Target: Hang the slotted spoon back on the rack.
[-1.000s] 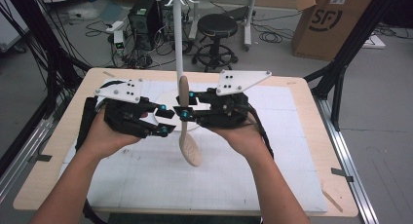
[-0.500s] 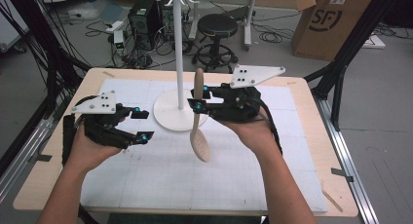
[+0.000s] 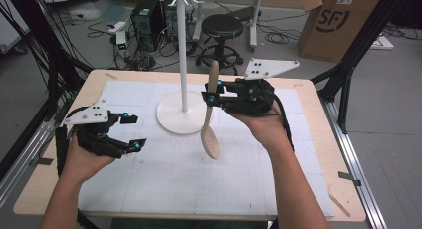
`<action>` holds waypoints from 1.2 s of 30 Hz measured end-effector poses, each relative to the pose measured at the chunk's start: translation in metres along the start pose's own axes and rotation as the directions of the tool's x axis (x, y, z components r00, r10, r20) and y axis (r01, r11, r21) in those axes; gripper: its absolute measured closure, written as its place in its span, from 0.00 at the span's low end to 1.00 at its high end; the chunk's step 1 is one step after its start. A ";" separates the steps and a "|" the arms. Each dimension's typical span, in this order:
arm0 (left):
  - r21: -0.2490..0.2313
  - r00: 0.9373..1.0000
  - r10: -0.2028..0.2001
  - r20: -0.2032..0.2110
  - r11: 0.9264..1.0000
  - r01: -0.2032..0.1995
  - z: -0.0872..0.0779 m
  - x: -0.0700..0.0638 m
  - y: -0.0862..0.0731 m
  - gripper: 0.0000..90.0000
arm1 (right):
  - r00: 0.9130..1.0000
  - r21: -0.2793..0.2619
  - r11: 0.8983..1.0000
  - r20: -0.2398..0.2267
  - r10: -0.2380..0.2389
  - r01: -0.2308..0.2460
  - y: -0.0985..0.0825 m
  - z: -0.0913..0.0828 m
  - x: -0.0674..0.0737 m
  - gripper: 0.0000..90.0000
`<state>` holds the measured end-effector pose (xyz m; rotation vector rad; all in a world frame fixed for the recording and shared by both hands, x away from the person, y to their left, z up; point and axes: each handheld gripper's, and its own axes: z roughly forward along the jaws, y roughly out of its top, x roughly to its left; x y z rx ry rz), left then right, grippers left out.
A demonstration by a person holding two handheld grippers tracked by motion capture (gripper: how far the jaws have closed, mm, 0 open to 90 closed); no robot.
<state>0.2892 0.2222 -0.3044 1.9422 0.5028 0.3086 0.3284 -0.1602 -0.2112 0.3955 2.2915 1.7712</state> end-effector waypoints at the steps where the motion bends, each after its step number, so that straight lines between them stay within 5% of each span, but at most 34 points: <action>1: -0.003 1.000 0.002 0.007 1.000 -0.002 0.000 0.000 -0.001 0.17 | 1.000 0.004 1.000 0.009 -0.001 0.001 0.001 0.000 -0.002 0.78; 14: -0.003 1.000 -0.010 0.029 1.000 0.010 -0.003 0.004 -0.008 0.13 | 0.998 0.027 1.000 0.066 0.008 -0.010 0.018 -0.002 -0.026 0.78; 25: -0.014 1.000 -0.004 0.020 1.000 0.004 -0.007 0.005 -0.008 0.13 | 0.994 0.092 0.995 0.099 -0.034 0.025 0.046 0.008 -0.047 0.77; 36: -0.019 1.000 -0.002 0.021 1.000 0.002 -0.008 0.005 -0.008 0.13 | 0.987 0.138 0.990 0.158 -0.007 -0.015 0.064 0.016 -0.075 0.77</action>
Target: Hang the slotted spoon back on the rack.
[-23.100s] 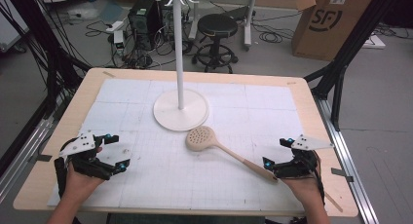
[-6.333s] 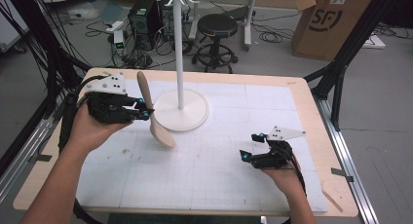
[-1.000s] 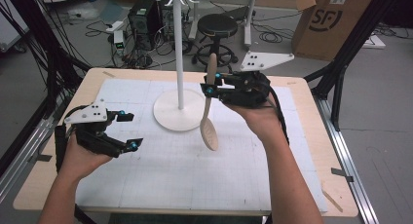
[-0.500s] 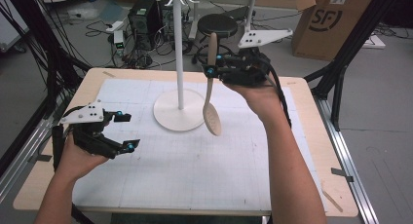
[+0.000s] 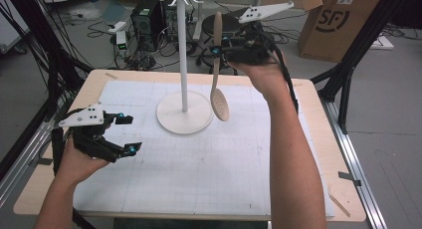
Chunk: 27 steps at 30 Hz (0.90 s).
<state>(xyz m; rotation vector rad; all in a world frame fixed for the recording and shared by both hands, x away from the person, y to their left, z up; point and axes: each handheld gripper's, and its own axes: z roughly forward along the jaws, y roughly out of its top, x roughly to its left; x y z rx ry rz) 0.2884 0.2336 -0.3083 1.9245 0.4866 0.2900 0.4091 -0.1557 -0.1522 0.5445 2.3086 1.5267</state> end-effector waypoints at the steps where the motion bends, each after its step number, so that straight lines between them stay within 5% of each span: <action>1: 0.000 1.000 0.000 -0.001 1.000 0.000 -0.001 0.000 0.000 0.13 | 1.000 0.003 1.000 0.003 -0.003 0.003 0.002 0.001 -0.002 0.78; 9: 0.004 1.000 -0.008 0.000 1.000 0.008 -0.002 0.000 -0.003 0.13 | 1.000 0.011 1.000 0.017 0.017 -0.017 0.005 0.013 -0.013 0.77; 15: -0.022 0.999 -0.039 0.030 0.999 0.039 -0.002 0.002 -0.005 0.13 | 1.000 0.038 0.999 0.010 0.013 -0.013 0.002 0.018 -0.019 0.77; 27: -0.018 0.997 -0.036 0.075 0.999 0.037 0.008 0.002 -0.006 0.13 | 0.998 0.076 0.996 0.046 0.033 -0.036 0.004 0.031 -0.037 0.78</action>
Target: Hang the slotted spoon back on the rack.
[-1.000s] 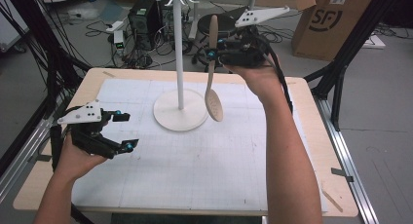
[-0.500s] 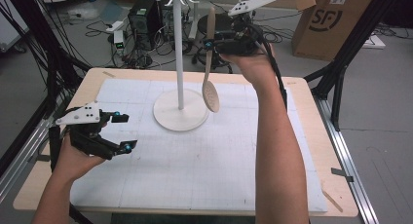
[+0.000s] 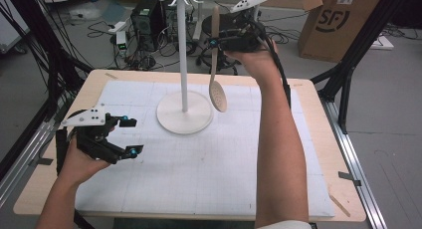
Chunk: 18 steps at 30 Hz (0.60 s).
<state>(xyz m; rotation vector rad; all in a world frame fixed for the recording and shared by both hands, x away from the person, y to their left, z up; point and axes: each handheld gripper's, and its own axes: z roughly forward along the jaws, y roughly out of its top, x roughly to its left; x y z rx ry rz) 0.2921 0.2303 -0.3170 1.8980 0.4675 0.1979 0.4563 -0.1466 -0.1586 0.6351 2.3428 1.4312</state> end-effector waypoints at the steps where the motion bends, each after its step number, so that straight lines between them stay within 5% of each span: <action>1: 0.002 1.000 0.003 0.001 1.000 -0.003 0.000 0.000 0.000 0.13 | 1.000 0.006 1.000 0.006 -0.001 0.001 0.001 0.002 -0.001 0.78; 11: -0.013 1.000 -0.007 0.009 1.000 0.007 -0.003 0.003 -0.002 0.13 | 0.999 0.024 1.000 0.029 -0.021 0.020 0.025 0.011 -0.001 0.78; 18: -0.008 1.000 -0.009 0.007 1.000 0.009 -0.003 0.004 -0.004 0.13 | 0.999 0.050 0.999 0.042 -0.013 0.011 0.025 0.016 -0.003 0.77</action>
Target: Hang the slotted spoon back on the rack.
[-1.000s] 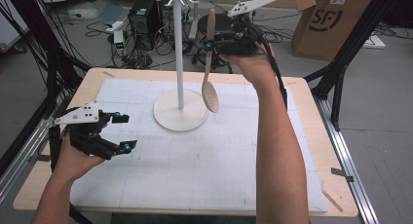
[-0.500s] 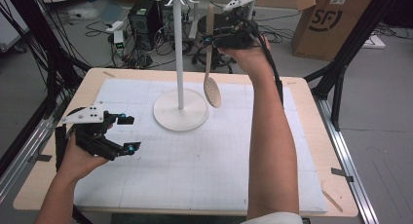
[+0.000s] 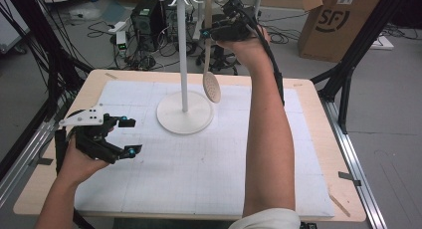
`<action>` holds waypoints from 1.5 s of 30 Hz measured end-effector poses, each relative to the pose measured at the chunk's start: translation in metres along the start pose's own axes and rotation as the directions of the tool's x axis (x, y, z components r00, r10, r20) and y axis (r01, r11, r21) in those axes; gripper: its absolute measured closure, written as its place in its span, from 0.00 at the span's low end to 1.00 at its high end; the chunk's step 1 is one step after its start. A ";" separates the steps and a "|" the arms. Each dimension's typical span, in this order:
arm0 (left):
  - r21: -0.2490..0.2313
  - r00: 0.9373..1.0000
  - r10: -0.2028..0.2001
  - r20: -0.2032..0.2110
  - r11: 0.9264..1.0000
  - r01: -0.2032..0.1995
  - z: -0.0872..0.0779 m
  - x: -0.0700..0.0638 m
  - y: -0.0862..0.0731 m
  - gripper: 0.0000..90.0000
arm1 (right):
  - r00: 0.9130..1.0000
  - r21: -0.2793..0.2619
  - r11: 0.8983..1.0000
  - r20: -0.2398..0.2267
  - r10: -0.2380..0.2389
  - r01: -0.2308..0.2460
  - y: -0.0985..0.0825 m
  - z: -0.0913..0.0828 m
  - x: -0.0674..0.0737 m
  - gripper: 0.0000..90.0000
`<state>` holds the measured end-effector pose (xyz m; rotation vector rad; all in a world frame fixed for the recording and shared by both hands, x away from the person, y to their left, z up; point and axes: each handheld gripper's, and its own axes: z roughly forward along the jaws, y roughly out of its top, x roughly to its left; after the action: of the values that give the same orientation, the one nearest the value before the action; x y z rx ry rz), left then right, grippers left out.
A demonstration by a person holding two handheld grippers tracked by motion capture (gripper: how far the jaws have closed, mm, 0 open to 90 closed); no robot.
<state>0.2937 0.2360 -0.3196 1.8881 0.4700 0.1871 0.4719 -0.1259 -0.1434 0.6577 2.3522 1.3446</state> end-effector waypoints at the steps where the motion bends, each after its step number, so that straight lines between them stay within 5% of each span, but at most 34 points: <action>1: 0.002 1.000 0.002 0.000 1.000 -0.002 0.000 0.000 0.000 0.13 | 1.000 0.001 1.000 0.004 -0.003 0.003 0.000 0.001 -0.001 0.77; 19: 0.004 1.000 -0.013 -0.010 1.000 0.013 0.000 0.004 -0.004 0.13 | 1.000 0.040 0.999 0.008 -0.021 0.021 0.010 0.014 0.005 0.77; 33: 0.009 1.000 -0.016 -0.015 1.000 0.016 -0.003 0.006 -0.007 0.13 | 0.998 0.066 0.997 0.061 0.024 -0.028 0.011 0.019 -0.002 0.78; 45: 0.004 1.000 -0.016 -0.016 1.000 0.016 -0.004 0.004 -0.007 0.13 | 0.999 0.063 0.998 0.050 0.022 -0.025 0.015 0.028 0.004 0.77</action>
<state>0.2948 0.2430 -0.3248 1.8877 0.4962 0.1906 0.4859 -0.0971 -0.1441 0.7312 2.3637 1.2529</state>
